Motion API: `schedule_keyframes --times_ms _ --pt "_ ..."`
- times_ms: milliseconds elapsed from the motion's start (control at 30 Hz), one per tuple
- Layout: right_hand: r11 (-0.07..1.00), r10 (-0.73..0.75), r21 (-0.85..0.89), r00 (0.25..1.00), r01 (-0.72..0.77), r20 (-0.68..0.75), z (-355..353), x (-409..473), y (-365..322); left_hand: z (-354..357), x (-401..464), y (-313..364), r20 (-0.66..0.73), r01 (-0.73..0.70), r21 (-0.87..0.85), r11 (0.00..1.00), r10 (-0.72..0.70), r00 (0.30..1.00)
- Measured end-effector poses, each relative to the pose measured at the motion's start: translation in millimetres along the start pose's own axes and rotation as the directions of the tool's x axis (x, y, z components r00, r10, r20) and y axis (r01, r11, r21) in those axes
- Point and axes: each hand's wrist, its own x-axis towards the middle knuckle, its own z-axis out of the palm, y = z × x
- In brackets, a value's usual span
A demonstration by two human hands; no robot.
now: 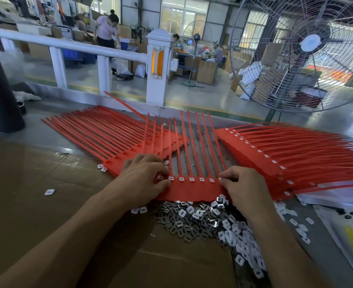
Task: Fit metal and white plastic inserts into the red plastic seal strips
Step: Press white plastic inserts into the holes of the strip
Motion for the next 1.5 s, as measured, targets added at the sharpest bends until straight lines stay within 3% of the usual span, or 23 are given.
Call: schedule_keyframes --times_ms 1067,1500 --pt "0.97 -0.006 -0.243 0.999 0.015 0.04 -6.6 -7.0 -7.2 0.5 0.6 0.0 0.003 0.002 0.002 1.0 -0.002 1.0" --pt "0.858 -0.091 -0.501 0.993 0.117 0.076 -3.7 -14.0 -16.7 1.8 0.4 -0.6 -0.001 0.0 0.007 1.0 0.0 1.0"
